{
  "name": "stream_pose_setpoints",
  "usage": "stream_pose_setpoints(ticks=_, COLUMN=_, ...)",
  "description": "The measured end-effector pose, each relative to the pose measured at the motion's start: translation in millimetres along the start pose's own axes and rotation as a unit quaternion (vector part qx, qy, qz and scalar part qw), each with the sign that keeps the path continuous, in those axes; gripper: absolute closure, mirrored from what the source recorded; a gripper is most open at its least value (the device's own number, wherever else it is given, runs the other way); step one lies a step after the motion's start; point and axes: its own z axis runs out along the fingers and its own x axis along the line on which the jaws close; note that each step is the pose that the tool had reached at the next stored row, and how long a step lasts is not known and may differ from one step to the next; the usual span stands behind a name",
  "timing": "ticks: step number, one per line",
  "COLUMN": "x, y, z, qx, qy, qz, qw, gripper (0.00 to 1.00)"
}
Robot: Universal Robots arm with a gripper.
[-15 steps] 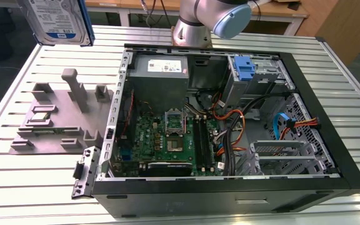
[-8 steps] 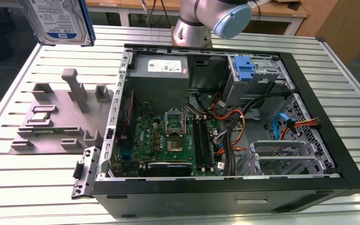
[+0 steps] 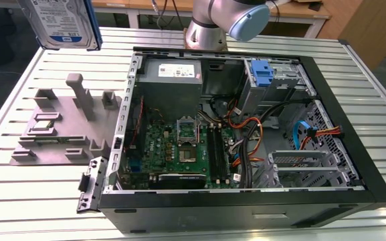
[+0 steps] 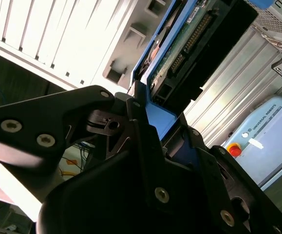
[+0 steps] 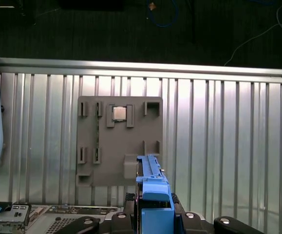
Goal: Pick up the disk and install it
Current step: 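Pick up the disk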
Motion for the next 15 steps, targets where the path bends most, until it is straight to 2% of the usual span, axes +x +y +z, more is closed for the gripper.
stream_pose_setpoints(ticks=2, x=0.1, y=-1.9, z=-0.1, qx=0.0, qy=0.0, qz=0.0, qw=1.0, gripper=0.64)
stream_pose_setpoints(ticks=15, x=0.4, y=-25.6, z=-0.3, qx=0.0, qy=0.0, qz=0.0, qw=1.0, gripper=0.64)
